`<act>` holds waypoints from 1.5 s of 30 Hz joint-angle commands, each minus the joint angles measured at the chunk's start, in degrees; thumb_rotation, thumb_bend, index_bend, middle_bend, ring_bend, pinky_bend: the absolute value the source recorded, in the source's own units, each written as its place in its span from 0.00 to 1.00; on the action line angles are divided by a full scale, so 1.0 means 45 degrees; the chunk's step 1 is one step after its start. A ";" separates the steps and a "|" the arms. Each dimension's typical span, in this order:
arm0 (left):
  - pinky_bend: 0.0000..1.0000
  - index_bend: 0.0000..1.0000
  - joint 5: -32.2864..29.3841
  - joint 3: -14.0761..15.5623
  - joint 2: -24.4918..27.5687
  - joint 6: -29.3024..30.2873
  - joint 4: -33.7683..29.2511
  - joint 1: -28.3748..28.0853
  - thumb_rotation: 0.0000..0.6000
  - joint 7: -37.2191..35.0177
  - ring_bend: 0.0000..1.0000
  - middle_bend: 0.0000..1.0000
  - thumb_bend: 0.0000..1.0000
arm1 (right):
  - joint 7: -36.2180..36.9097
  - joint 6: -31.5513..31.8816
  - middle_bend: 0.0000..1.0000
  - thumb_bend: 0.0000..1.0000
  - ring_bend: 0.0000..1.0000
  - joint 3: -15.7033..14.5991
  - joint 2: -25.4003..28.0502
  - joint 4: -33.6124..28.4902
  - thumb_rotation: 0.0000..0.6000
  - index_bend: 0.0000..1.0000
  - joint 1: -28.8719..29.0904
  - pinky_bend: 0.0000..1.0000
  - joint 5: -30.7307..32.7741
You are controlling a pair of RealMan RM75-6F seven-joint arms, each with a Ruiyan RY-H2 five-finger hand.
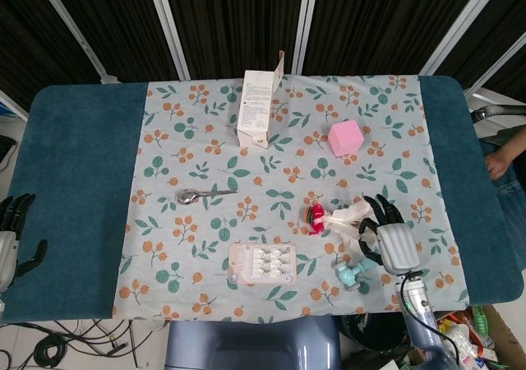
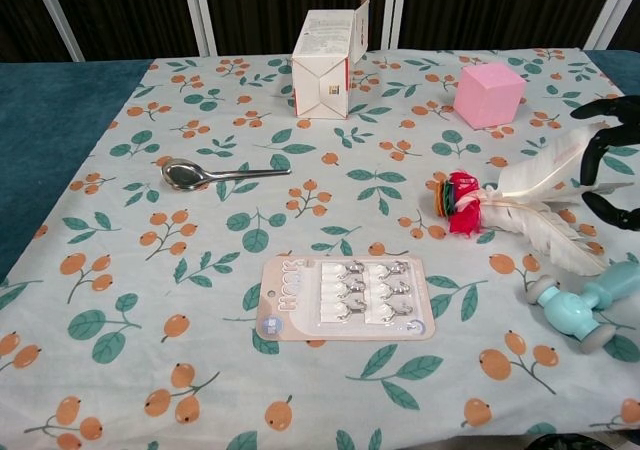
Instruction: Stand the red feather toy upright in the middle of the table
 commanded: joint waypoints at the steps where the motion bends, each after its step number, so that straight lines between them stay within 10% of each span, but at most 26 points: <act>1: 0.00 0.05 0.0010 0.0001 -0.0005 0.0009 0.0002 0.0001 1.00 0.0009 0.00 0.07 0.39 | -0.0027 -0.0025 0.10 0.35 0.05 0.0089 0.0003 -0.0020 1.00 0.58 0.0033 0.14 0.0044; 45: 0.00 0.05 0.0000 -0.0026 0.0041 -0.0005 -0.0025 -0.0006 1.00 -0.0143 0.00 0.07 0.39 | -0.7364 -0.4370 0.11 0.36 0.05 0.2572 0.0603 -0.4225 1.00 0.53 0.4609 0.14 0.2170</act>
